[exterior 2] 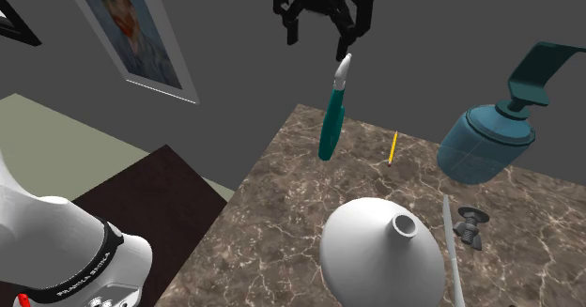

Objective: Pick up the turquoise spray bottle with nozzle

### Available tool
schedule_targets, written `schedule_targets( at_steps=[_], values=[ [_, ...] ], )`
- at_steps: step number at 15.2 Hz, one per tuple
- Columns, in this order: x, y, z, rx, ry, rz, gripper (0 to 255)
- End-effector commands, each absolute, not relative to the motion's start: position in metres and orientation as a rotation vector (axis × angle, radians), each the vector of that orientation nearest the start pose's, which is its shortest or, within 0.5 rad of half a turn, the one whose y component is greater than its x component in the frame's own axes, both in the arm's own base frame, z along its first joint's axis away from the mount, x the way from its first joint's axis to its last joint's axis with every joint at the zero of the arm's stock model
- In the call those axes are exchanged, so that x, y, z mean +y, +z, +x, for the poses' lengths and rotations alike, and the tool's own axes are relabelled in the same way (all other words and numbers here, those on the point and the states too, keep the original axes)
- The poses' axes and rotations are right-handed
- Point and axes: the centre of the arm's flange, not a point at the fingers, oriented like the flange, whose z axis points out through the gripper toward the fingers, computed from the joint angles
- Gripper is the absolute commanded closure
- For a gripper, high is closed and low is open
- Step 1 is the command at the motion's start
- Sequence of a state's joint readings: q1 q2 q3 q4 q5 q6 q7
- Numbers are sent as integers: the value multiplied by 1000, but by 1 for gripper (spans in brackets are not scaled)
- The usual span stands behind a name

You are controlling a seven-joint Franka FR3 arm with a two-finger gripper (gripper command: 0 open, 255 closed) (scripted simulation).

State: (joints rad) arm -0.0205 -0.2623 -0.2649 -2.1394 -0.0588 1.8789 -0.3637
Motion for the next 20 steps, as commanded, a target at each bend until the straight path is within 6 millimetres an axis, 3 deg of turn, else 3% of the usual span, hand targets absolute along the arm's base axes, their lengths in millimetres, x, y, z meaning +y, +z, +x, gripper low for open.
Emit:
schedule_targets(
  at_steps=[1,3,11,13,14,20],
  values=[
    [-160,497,474,-201,7,-3128,0],
    [-176,487,493,-234,10,-3130,0],
    [-177,447,494,-237,10,-3131,0],
    [-177,447,494,-237,10,-3131,0],
    [-177,446,494,-237,10,-3131,255],
    [-177,445,494,-237,10,-3131,255]
  ],
)
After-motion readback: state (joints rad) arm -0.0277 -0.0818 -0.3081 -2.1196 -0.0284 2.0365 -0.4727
